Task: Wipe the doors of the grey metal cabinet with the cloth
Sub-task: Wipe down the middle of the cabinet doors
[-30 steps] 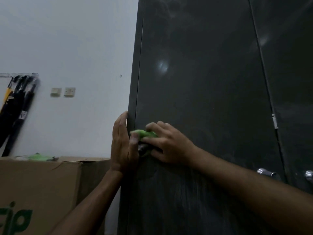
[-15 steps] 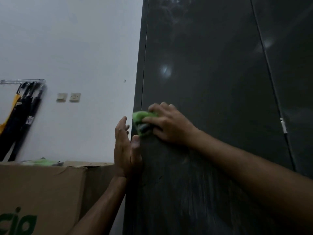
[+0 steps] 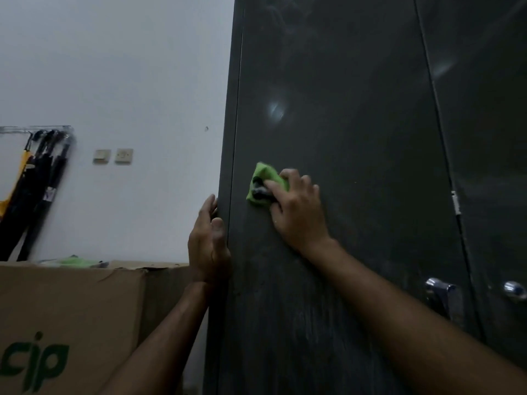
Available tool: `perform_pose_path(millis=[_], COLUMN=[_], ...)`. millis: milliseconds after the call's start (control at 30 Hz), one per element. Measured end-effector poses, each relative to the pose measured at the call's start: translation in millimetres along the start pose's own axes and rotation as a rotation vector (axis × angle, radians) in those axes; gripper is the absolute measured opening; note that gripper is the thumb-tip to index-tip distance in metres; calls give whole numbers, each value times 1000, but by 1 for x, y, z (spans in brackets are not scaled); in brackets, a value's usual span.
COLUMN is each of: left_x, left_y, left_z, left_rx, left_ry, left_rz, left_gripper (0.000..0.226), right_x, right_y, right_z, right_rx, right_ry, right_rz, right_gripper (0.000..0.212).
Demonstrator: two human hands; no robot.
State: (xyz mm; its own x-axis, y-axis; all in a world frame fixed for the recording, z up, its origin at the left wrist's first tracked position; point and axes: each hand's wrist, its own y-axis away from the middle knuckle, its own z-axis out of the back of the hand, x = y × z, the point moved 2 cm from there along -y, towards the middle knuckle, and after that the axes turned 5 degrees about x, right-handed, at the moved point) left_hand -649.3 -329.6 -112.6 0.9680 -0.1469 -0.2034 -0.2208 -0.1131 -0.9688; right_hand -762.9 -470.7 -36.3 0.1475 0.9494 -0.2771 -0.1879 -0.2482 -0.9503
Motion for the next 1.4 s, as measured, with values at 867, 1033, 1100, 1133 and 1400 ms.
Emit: perform_pose_path(millis=[867, 1033, 1100, 1133, 1400], left_x=[9, 17, 16, 17, 4], left_y=[56, 50, 50, 51, 53], left_z=[5, 12, 13, 14, 19], left_rx=[123, 87, 110, 115, 195], left_ry=[-44, 221, 300, 331, 405], left_rz=[22, 176, 238, 267, 352], left_gripper=[69, 57, 59, 60, 57], right_x=[4, -41, -39, -26, 22], right_y=[124, 58, 40, 46, 94], right_z=[-2, 20, 24, 18, -15], right_rx=[144, 45, -100, -114, 228], right_ry=[59, 122, 47, 39, 127], right_rz=[460, 244, -197, -264, 626], right_gripper=[41, 40, 41, 42, 39])
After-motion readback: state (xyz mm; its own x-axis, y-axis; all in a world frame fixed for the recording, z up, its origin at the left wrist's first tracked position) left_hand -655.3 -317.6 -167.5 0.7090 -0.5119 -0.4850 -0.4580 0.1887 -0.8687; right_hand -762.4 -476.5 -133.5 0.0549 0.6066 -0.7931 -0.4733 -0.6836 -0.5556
